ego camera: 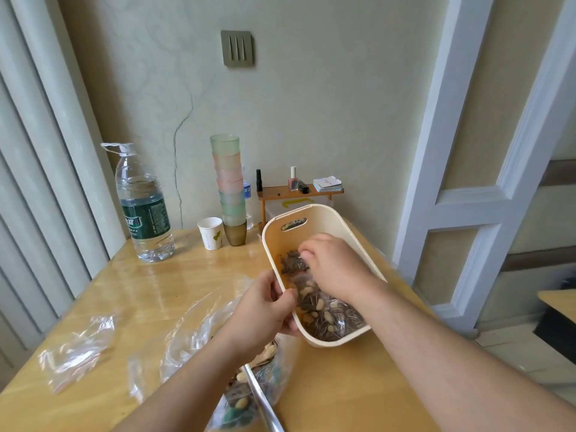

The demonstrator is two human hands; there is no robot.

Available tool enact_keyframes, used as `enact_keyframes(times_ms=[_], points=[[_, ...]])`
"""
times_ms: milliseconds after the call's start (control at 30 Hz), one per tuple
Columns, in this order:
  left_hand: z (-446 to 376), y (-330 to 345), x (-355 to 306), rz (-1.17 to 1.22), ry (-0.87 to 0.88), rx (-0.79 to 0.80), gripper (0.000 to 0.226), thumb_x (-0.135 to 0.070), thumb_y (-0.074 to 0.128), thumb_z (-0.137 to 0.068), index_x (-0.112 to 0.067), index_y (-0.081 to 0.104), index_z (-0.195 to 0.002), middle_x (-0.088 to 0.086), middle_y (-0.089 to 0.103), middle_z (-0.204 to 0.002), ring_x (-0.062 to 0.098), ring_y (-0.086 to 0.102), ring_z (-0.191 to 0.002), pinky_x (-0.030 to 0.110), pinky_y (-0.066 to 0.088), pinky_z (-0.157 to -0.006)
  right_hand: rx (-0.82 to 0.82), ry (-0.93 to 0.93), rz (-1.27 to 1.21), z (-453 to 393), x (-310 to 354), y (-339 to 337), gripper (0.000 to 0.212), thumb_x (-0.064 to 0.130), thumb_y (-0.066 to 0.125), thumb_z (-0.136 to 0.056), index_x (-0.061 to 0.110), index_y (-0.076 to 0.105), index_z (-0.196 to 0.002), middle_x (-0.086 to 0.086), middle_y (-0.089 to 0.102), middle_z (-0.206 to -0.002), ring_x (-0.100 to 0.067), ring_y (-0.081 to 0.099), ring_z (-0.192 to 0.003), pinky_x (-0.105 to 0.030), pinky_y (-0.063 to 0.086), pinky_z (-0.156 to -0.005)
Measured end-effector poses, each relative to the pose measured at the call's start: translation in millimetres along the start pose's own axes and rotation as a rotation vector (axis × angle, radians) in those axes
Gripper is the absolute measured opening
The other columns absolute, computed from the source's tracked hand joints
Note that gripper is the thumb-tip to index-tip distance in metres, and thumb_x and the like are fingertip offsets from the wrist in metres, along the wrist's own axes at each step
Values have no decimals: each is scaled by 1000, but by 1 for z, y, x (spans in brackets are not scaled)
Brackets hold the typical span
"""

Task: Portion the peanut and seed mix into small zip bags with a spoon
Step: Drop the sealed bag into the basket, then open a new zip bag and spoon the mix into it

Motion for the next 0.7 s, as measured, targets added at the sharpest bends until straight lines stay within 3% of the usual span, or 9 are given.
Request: enact_keyframes(times_ms=[100,233,333,400,533,700], points=[[-15,1,-3,17,-33,-52,14,-7,56,-103,2,50,-112,17,62,-69,28,64,-61,50,65,-68,-90,19,-63,24,-3,-27,23,24,54,-103,28,76,-108,13,69,-107,-10,60,-99,-27,47,-86],[-31,3,-8,11,-90,-82,21,-6,55,-101,9,49,-114,13,60,-61,23,61,-54,42,64,-63,-111,-57,-120,67,5,-19,17,24,61,-99,28,77,-97,14,71,-98,-5,62,-96,-29,52,-86],[-34,1,-12,-37,-126,-144,16,-13,57,-102,1,51,-104,13,65,-65,18,66,-53,40,64,-60,-108,-82,-143,76,10,1,19,28,57,-100,27,74,-94,14,69,-95,-4,60,-100,-33,53,-85],[-31,-2,-12,-145,-121,-177,26,-25,58,-104,0,51,-100,12,70,-74,18,70,-57,42,65,-60,-149,-75,-148,75,14,8,20,31,53,-100,27,71,-91,15,67,-89,-8,61,-89,-37,53,-79],[-2,-16,-12,-628,100,-129,31,-42,51,-107,-17,66,-96,-3,74,-80,14,71,-76,42,59,-78,-221,-46,-124,69,13,19,18,30,56,-96,27,70,-86,17,64,-79,-14,59,-76,-39,53,-75],[62,-82,-7,-796,327,-147,16,-40,61,-102,-33,76,-100,-20,68,-99,1,62,-90,21,51,-78,-489,-201,-44,69,41,27,13,18,67,-92,15,79,-89,1,66,-88,-27,58,-87,-40,51,-77]])
Point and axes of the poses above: each hand's wrist, its own z-axis away from the middle knuckle, its own y-axis out of the palm, x = y × z, the point moved 2 cm from there along -z, towards the middle knuckle
